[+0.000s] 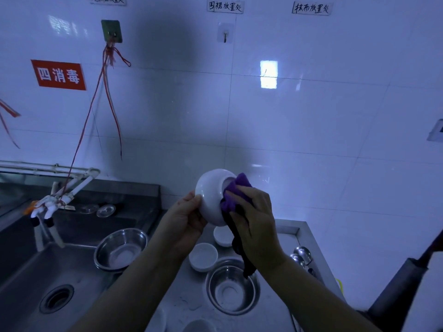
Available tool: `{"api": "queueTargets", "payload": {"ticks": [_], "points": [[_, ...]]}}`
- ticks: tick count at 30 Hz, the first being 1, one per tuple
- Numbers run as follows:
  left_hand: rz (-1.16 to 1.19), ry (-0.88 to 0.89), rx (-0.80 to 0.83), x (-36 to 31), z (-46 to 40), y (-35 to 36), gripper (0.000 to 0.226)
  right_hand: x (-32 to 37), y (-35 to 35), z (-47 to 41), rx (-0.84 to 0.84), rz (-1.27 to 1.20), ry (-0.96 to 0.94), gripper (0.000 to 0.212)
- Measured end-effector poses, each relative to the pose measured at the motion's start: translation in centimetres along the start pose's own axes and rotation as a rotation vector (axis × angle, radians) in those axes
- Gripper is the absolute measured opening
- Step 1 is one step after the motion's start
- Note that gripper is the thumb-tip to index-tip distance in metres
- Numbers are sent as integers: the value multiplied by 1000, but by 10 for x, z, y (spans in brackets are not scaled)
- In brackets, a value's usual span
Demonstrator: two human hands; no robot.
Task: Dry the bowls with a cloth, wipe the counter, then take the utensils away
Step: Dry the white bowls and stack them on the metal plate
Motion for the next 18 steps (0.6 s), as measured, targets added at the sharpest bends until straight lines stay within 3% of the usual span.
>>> {"api": "queueTargets", "payload": {"ticks": [6,10,14,18], "points": [[-2,-47,-14,-6,2,-4,44,-16,-14,-1,37,100,-115,32],[-95,-55,8,0,3,6,23,-17,-15,-20,-12,29,15,28],[-114,-36,36,4,3,16,20,-9,-7,-38,-20,-103,189,25],[-117,-46,48,1,4,22,20,6,-1,-42,6,-26,52,32]]}}
Point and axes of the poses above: each hand's wrist, its own z-axis away from the middle knuckle, its own y-axis out of the palm, x = y × z, the point moved 4 cm from there along -z, towards the middle knuckle, and after that the axes turned 3 degrees about x, right-handed, at the moved point
